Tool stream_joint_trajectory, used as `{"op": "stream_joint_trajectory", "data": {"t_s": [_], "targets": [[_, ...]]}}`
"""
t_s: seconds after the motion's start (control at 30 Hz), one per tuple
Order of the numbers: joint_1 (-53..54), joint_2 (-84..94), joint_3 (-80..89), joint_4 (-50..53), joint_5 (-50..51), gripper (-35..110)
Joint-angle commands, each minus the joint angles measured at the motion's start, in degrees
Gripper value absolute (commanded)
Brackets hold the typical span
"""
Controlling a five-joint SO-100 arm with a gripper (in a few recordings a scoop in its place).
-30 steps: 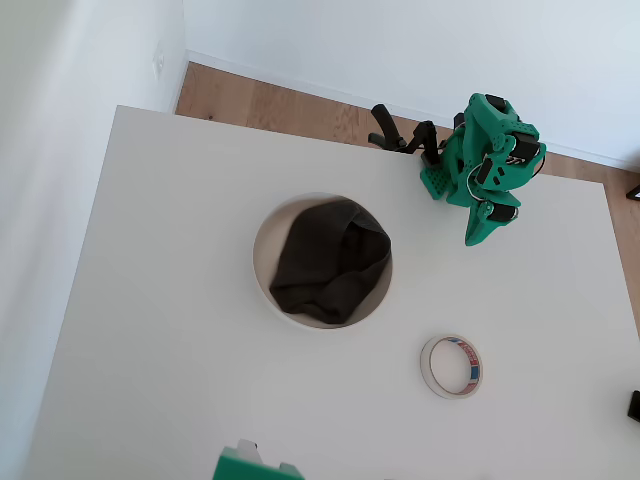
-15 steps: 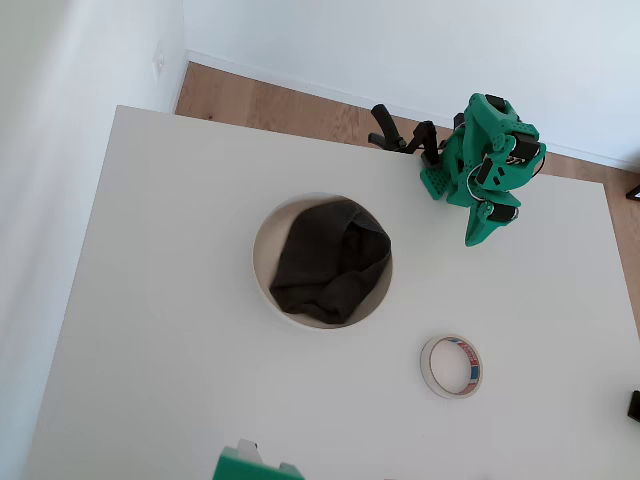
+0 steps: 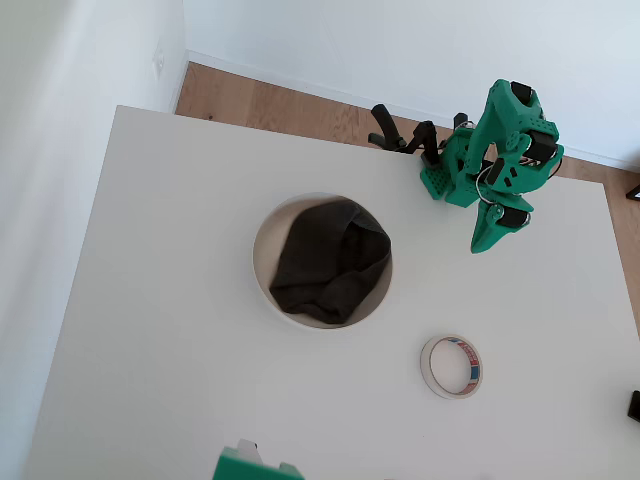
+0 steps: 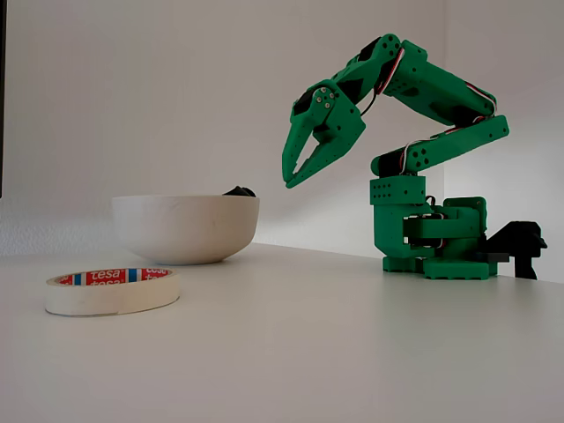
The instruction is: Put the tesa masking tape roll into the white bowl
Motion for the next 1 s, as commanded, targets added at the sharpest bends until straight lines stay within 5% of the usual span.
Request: {"op": "stream_joint_trajectory", "data": {"t_s": [0.0, 0.23, 0.63, 0.9, 0.97], "targets": [[-1.05, -11.34, -12.57, -0.97, 1.41, -8], [-5.71, -35.77, -26.37, -6.42, 3.08, -8], [3.52, -69.35, -48.96, -9.14, -0.18, -8], [0.7, -73.56, -56.43, -6.86, 1.41, -8], [0.0, -74.09, -57.74, -5.89, 2.37, 2]]}}
